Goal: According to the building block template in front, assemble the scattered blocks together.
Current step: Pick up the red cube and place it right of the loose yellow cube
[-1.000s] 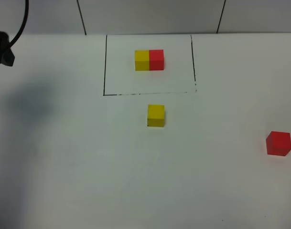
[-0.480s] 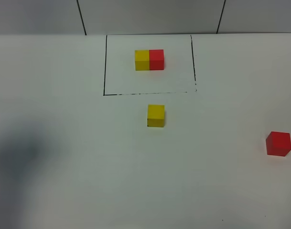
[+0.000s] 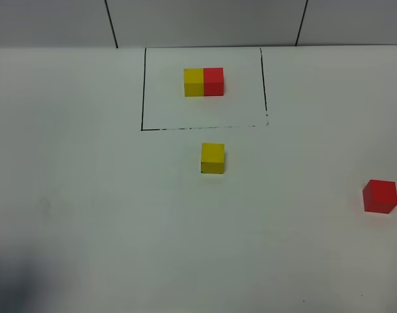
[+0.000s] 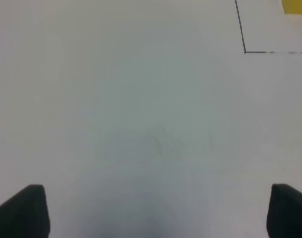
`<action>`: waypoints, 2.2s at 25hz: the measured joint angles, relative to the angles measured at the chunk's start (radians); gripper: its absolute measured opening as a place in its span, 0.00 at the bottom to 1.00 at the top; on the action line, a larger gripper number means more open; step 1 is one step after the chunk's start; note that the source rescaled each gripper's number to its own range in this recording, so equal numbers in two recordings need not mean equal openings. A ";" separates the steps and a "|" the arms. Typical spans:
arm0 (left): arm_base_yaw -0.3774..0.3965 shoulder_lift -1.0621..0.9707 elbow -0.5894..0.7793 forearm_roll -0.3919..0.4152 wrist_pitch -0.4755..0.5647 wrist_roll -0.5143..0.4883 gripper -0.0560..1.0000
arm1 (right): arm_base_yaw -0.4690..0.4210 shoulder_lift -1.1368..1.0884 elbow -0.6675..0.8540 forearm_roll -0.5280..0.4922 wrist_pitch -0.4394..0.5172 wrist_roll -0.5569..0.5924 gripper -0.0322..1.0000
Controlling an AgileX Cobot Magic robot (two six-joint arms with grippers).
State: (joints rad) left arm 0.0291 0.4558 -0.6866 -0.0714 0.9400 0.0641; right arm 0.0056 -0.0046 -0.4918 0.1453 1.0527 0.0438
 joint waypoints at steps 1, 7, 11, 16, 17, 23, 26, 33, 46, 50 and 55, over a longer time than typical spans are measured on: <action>-0.006 -0.038 0.017 -0.001 0.011 -0.001 0.94 | 0.000 0.000 0.000 0.000 0.000 0.000 0.76; -0.026 -0.198 0.078 0.001 0.119 -0.003 0.93 | 0.000 0.000 0.000 0.000 0.000 0.001 0.76; -0.027 -0.254 0.131 -0.003 0.127 -0.004 0.91 | 0.000 0.000 0.000 0.000 0.000 0.001 0.76; -0.042 -0.313 0.180 -0.037 0.118 0.010 0.88 | 0.000 0.000 0.000 0.000 0.000 0.001 0.76; -0.047 -0.318 0.182 -0.042 0.119 0.015 0.86 | 0.000 0.000 0.000 0.000 0.000 0.001 0.76; -0.048 -0.366 0.183 -0.057 0.118 0.033 0.77 | 0.000 0.000 0.000 0.001 0.000 0.001 0.76; -0.049 -0.396 0.183 -0.058 0.119 0.033 0.74 | 0.000 0.000 0.000 0.001 0.000 0.001 0.76; -0.076 -0.456 0.183 -0.059 0.119 0.034 0.74 | 0.000 0.000 0.000 0.001 0.000 0.001 0.76; -0.076 -0.458 0.183 -0.059 0.119 0.033 0.74 | 0.000 0.000 0.000 0.001 0.000 0.002 0.76; -0.076 -0.458 0.183 -0.059 0.119 0.033 0.74 | 0.000 0.000 0.000 0.001 0.000 0.002 0.76; -0.076 -0.458 0.183 -0.059 0.119 0.033 0.74 | 0.000 0.000 0.000 0.001 0.000 0.002 0.76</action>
State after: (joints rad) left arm -0.0474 -0.0026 -0.5040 -0.1304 1.0592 0.0971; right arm 0.0056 -0.0046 -0.4918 0.1462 1.0527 0.0456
